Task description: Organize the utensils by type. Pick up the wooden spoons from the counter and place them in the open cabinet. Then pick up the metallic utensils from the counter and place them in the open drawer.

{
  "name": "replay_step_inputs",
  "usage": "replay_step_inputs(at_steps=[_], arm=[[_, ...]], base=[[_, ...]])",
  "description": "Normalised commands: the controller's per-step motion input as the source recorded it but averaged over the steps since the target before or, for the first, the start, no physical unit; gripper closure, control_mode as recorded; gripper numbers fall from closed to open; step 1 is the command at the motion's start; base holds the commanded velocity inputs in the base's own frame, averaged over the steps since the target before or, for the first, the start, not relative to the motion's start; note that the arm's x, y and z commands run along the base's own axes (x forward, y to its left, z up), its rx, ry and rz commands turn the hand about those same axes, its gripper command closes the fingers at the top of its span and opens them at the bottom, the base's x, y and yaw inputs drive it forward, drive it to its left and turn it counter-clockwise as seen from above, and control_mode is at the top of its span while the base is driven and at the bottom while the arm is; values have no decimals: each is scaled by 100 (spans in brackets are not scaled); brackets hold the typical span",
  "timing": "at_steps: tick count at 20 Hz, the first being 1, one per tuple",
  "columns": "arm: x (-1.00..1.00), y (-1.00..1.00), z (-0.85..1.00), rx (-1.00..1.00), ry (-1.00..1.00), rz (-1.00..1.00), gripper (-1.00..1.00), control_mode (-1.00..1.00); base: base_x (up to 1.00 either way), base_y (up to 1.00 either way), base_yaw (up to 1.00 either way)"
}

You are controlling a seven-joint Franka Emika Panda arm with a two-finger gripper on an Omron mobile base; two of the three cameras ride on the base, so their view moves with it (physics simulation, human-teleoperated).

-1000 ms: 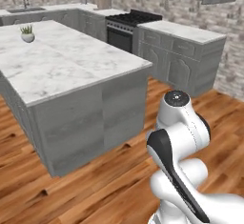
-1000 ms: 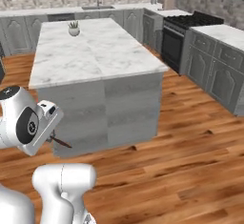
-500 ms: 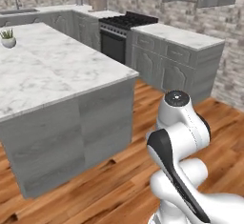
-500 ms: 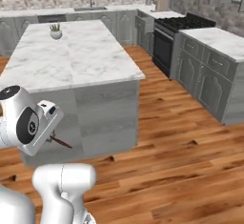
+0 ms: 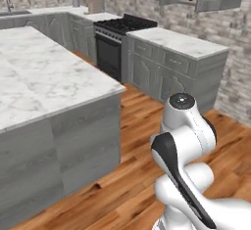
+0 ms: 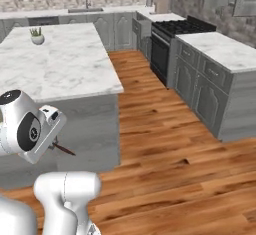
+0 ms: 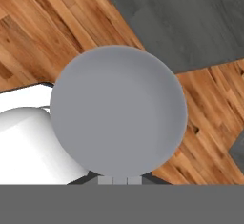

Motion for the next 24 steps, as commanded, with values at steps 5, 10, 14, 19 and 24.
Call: replay_step_inputs(at_steps=[5, 10, 14, 19, 24], arm=[[0, 0, 0, 0, 0, 0, 100, 100], [0, 0, 0, 0, 0, 0, 100, 100], [0, 0, 0, 0, 0, 0, 100, 100], [0, 0, 0, 0, 0, 0, 100, 100], [0, 0, 0, 0, 0, 0, 100, 100]], base=[[81, -55, 5], [84, -54, 4], [87, -51, 2], [99, -39, 3], [100, -21, 4]])
